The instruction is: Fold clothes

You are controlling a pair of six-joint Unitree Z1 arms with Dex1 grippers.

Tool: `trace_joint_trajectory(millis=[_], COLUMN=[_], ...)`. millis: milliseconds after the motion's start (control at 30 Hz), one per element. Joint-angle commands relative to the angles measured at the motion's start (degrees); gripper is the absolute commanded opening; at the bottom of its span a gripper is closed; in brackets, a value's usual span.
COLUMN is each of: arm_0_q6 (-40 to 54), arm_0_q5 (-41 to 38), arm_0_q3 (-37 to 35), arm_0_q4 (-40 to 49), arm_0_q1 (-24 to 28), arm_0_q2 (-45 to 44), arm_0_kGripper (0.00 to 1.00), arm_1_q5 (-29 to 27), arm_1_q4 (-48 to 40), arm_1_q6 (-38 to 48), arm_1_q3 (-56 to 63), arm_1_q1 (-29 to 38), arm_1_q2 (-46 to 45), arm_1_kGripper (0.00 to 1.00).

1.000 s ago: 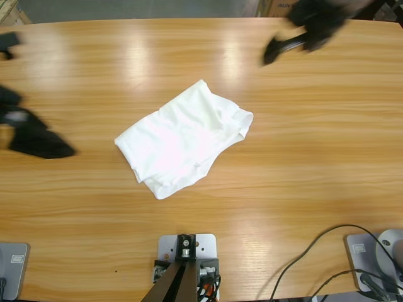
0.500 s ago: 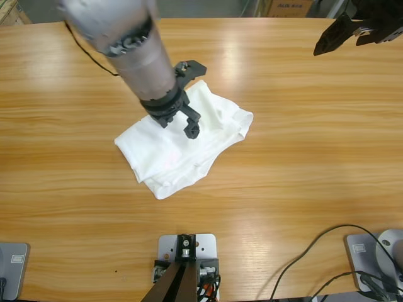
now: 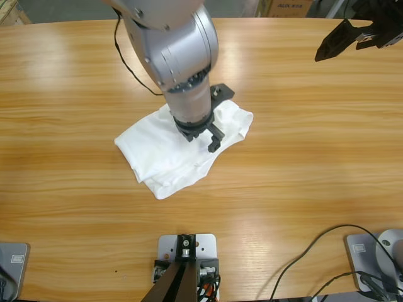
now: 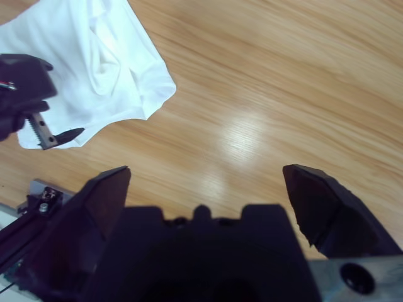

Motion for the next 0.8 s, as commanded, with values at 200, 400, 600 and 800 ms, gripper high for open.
trace_joint_trajectory(millis=[200, 400, 600, 800], arm_0_q6=[0.08, -0.54, -3.12, -3.69], arm_0_q5=[7.09, 11.33, 11.52, 9.51], arm_0_q3=[-0.12, 0.06, 1.75, 2.59], arm_0_q4=[2.06, 3.56, 4.46, 4.33], arm_0_q1=[-0.42, -0.29, 3.19, 9.97], arm_0_q2=[8.48, 9.31, 8.50, 6.19], arm_0_kGripper=[0.957, 0.954, 0.954, 0.950], arm_1_q5=[1.54, 1.82, 1.91, 1.88], arm_1_q4=[2.35, 3.23, 4.16, 4.97], arm_1_q6=[-1.10, -1.10, -1.57, -2.29], arm_1_q3=[0.91, -0.32, -2.17, -3.38], arm_1_q1=[-0.83, -0.83, -0.83, -1.10], arm_1_q2=[-2.34, -2.20, -1.58, -1.42], arm_1_kGripper=[1.000, 1.000, 1.000, 1.000])
